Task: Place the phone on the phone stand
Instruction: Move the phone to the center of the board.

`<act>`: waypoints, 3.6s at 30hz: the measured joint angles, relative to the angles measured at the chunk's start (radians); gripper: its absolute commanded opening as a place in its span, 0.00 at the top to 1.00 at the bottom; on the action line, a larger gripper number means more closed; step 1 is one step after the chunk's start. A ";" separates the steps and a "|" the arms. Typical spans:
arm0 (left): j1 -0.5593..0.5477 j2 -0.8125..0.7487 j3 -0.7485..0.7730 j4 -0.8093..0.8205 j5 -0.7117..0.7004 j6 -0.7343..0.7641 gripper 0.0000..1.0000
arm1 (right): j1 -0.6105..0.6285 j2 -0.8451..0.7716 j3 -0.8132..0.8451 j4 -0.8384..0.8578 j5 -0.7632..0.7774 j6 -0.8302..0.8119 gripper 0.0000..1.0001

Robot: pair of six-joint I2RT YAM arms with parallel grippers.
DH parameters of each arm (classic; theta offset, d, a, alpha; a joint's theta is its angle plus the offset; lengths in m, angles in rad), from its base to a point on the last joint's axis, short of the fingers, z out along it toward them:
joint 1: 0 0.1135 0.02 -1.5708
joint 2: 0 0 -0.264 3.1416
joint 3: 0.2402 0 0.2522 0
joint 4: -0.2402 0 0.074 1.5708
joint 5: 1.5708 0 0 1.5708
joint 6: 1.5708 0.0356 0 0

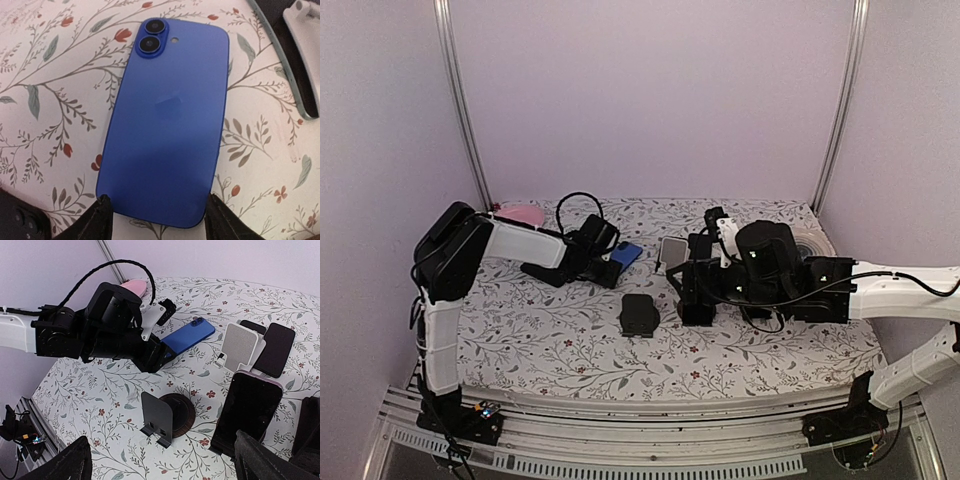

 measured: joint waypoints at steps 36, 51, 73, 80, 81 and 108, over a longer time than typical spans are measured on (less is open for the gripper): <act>0.145 0.119 0.201 -0.086 0.291 0.179 0.22 | 0.000 0.030 0.000 0.002 -0.027 0.000 0.01; 0.140 0.039 0.074 -0.034 0.325 0.123 0.25 | 0.000 0.034 0.000 0.002 -0.053 0.000 0.01; 0.085 0.068 0.146 -0.142 0.196 0.157 0.04 | 0.000 0.050 0.003 0.002 -0.066 -0.001 0.01; 0.085 0.101 0.197 -0.152 0.198 0.164 0.04 | 0.000 0.050 0.003 0.002 -0.066 -0.001 0.01; 0.085 0.104 0.201 -0.154 0.198 0.165 0.06 | 0.000 0.050 0.003 0.002 -0.066 0.000 0.01; 0.073 -0.051 -0.061 -0.055 0.145 0.088 0.33 | 0.000 0.050 0.003 0.004 -0.071 0.000 0.01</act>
